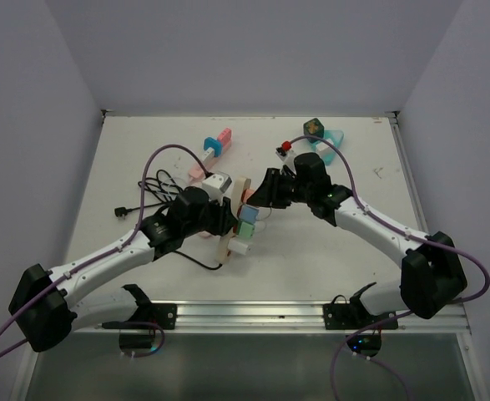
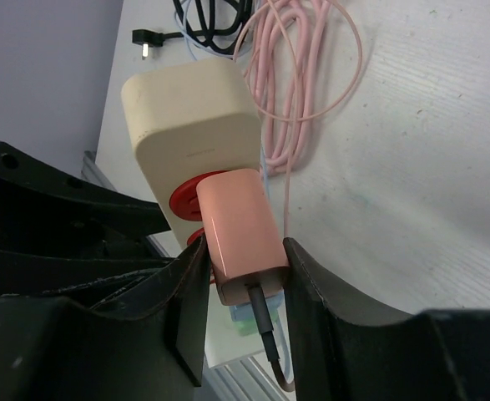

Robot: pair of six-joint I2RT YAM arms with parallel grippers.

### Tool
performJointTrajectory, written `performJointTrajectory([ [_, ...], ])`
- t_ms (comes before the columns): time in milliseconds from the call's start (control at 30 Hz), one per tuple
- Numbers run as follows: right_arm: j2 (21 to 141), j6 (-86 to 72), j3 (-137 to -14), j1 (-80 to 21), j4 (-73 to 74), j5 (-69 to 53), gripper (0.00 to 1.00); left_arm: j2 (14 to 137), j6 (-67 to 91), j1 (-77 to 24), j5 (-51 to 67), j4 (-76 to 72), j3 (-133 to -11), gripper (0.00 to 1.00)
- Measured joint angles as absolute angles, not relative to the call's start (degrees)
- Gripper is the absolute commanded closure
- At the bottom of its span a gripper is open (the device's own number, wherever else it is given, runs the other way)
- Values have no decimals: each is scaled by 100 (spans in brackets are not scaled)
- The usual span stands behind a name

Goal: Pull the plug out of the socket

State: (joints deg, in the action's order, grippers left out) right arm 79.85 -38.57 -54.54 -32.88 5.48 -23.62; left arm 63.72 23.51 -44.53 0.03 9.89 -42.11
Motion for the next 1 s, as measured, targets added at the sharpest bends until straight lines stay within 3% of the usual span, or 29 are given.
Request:
performJointTrajectory([
  [33, 7985, -3839, -5443, -3293, 515, -2366, 96, 6366, 2338, -4453, -1, 989, -4198, 90],
  [67, 7985, -3815, -5428, -3295, 506, -2379, 99, 6364, 2338, -4453, 1, 989, -4185, 74],
  [133, 7985, -3787, -5413, -3295, 502, -2421, 100, 6357, 2335, -4456, 3, 980, -4167, 59],
  [167, 7983, -3767, -5411, -3295, 502, -2447, 100, 6348, 2335, -4458, 1, 978, -4163, 43],
  [233, 7983, -3675, -5408, -3295, 541, -2506, 100, 6309, 2331, -4462, 5, 871, -4158, 32],
  [267, 7983, -3594, -5408, -3301, 624, -2508, 100, 6263, 2340, -4464, 5, 742, -4165, 20],
  [367, 7983, -3428, -5404, -3306, 799, -2484, 100, 6136, 2388, -4458, -14, 530, -4268, 4],
  [633, 7981, -3260, -5411, -3317, 836, -2488, 100, 6477, 2504, -4217, -290, 416, -5030, 2],
  [1000, 7977, -3129, -5472, -3376, 860, -2519, 100, 7544, 2469, -4001, -268, 429, -5533, 14],
])
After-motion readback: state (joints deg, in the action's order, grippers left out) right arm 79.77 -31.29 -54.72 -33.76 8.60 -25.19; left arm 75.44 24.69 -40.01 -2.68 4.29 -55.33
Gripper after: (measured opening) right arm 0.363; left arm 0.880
